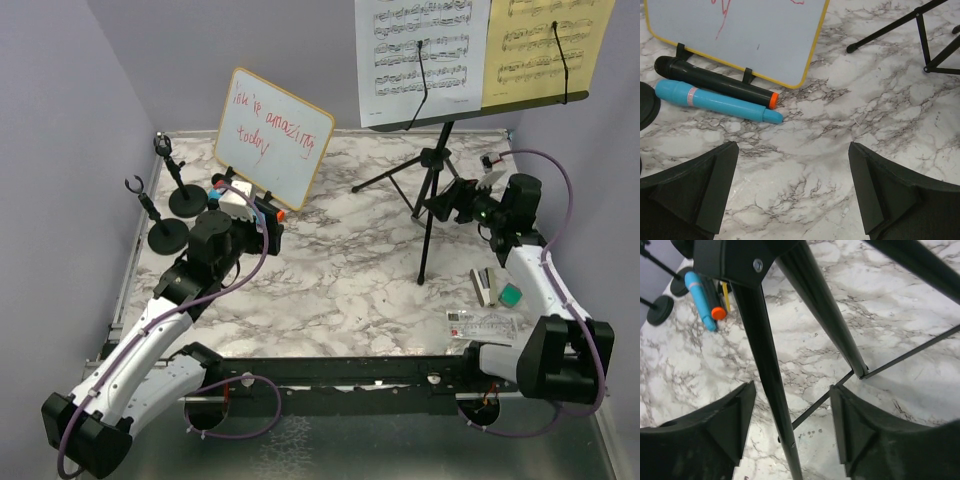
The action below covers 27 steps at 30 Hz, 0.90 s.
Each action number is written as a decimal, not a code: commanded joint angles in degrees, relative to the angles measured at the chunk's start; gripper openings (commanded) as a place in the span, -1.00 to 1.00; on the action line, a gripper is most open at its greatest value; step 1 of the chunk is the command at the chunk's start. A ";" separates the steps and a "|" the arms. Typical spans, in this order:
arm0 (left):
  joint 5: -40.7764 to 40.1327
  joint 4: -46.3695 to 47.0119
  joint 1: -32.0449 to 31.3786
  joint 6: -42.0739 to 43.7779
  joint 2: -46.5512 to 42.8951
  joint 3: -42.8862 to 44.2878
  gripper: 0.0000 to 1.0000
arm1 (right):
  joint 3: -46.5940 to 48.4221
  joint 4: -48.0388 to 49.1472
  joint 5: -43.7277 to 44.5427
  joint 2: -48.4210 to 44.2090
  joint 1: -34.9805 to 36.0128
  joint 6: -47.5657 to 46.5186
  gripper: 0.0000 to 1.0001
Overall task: Pack up the instrument practice props
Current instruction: Adjust the music stand at the center of the board.
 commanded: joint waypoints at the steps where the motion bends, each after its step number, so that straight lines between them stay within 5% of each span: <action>1: 4.71 -0.16 0.50 -2.27 2.51 4.80 0.98 | -1.23 -4.56 9.46 -6.77 -0.19 7.78 0.69; 6: 7.34 -0.75 0.53 -4.31 6.63 9.58 0.98 | -3.71 -6.54 6.96 -16.05 -0.18 15.90 0.99; 11: 11.72 0.52 0.50 -6.59 11.30 13.78 0.98 | -4.44 -11.81 1.63 -22.65 -0.19 13.84 1.00; 20: 13.53 2.82 1.97 -6.45 15.18 15.16 0.98 | -5.52 -9.53 14.29 -20.46 0.89 9.03 1.00; 27: 12.50 3.54 3.24 -4.81 13.13 12.04 0.98 | -2.00 -6.30 37.78 -11.42 15.74 5.34 0.81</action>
